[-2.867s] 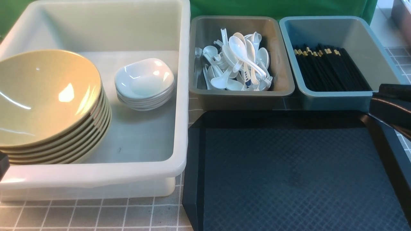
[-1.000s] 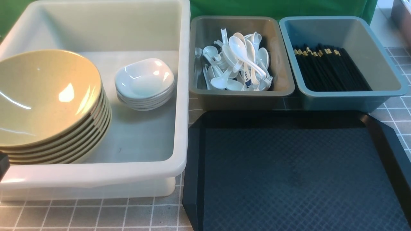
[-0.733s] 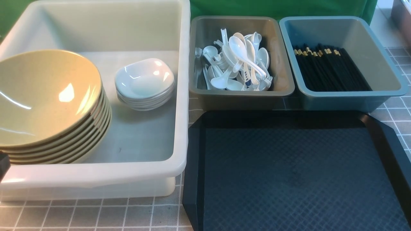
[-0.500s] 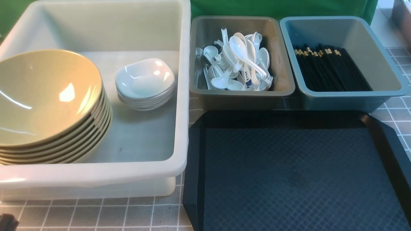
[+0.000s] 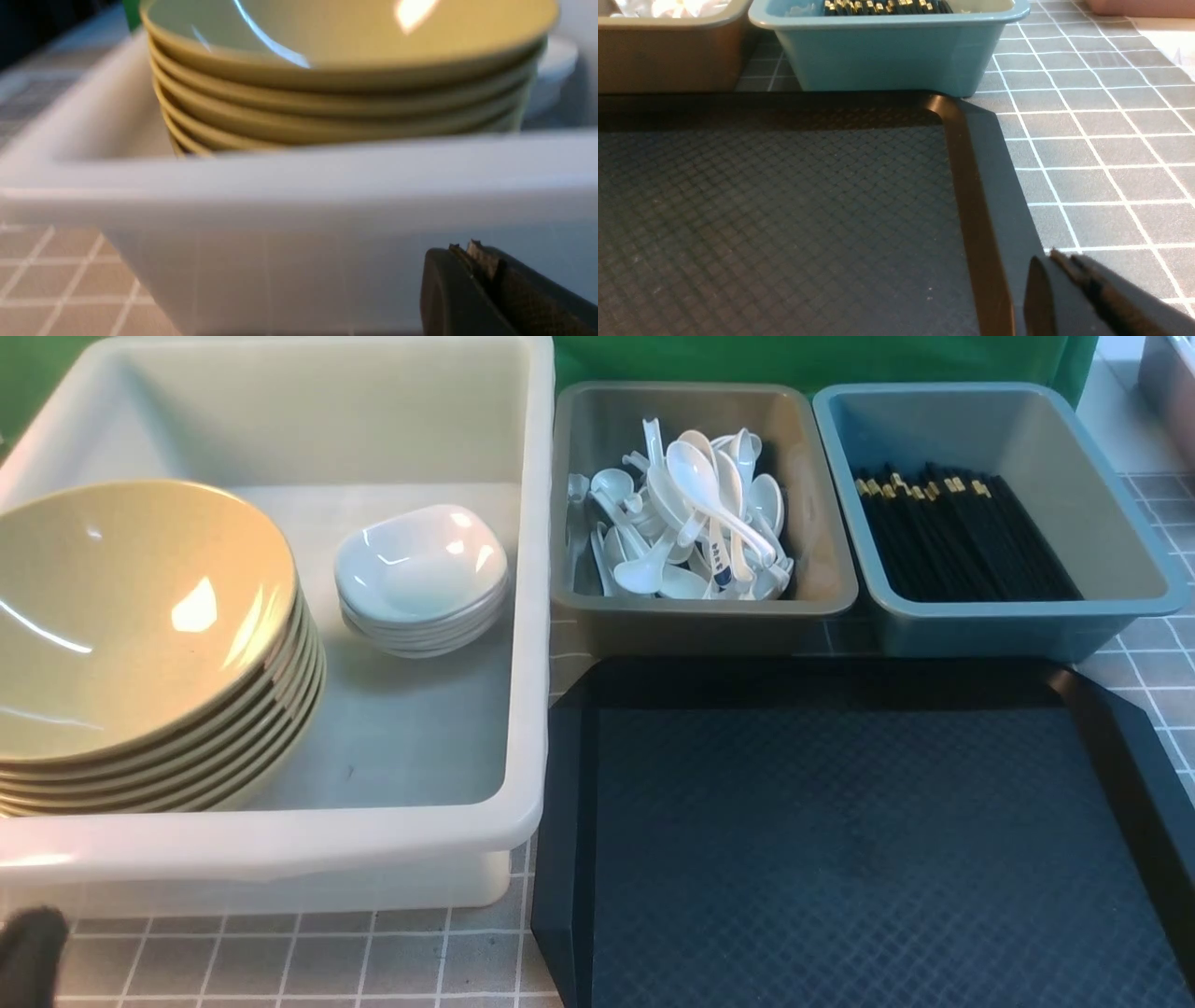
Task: On grey table put chopsticks spoon bowls plates into blue grey white boxes.
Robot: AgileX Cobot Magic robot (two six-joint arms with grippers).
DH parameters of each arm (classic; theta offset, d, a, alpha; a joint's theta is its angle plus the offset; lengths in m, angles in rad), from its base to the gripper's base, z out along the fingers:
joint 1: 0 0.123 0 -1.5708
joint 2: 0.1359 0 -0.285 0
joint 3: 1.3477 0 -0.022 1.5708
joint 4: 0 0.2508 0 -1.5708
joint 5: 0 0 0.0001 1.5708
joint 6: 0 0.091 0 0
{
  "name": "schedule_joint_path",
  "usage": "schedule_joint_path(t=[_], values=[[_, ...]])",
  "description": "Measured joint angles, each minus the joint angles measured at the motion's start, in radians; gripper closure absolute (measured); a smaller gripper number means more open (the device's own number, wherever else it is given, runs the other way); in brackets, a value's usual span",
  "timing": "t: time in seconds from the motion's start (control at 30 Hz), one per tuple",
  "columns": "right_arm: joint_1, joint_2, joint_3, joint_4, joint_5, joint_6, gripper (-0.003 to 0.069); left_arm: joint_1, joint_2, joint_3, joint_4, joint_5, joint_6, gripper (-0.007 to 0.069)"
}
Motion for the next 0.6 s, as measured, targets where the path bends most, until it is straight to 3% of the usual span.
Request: schedule_joint_path(t=[0.6], values=[[0.000,0.000,0.000,0.000,0.000,0.000,0.0617,-0.002,0.000,0.000,0.001,0.002,0.005,0.0635]])
